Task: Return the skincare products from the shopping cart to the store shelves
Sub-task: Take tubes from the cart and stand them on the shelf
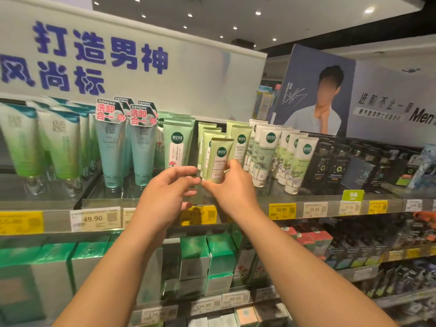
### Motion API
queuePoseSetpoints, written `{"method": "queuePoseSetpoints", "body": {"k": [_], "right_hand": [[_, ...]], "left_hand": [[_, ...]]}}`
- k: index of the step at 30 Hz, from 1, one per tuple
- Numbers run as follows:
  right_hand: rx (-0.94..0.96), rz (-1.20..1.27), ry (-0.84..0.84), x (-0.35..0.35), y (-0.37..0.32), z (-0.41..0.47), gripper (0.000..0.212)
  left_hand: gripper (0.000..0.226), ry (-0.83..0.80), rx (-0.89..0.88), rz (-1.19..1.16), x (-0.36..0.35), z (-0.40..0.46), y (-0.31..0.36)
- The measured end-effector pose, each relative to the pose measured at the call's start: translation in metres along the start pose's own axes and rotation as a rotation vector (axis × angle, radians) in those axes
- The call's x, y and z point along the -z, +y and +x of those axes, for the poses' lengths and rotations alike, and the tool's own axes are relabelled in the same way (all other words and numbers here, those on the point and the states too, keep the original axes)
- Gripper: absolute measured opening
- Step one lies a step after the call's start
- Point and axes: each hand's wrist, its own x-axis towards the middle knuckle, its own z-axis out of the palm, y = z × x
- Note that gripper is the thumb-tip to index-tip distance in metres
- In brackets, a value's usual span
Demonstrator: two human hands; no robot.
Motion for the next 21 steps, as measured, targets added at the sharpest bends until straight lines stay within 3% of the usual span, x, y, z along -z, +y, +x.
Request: {"method": "queuePoseSetpoints", "body": {"k": [11, 16, 21], "right_hand": [[-0.007, -0.044, 0.015, -0.01, -0.002, 0.003, 0.049], [-0.049, -0.001, 0.009, -0.01, -0.002, 0.002, 0.06], [-0.046, 0.158, 0.174, -0.008, -0.001, -0.008, 0.057]], "left_hand": [[0.018, -0.027, -0.014, -0.022, 0.008, -0.001, 0.003], [0.018, -0.034, -0.022, -0.039, 0.012, -0.003, 0.002], [0.017, -0.063, -0.049, -0.054, 0.012, -0.009, 0.0]]}}
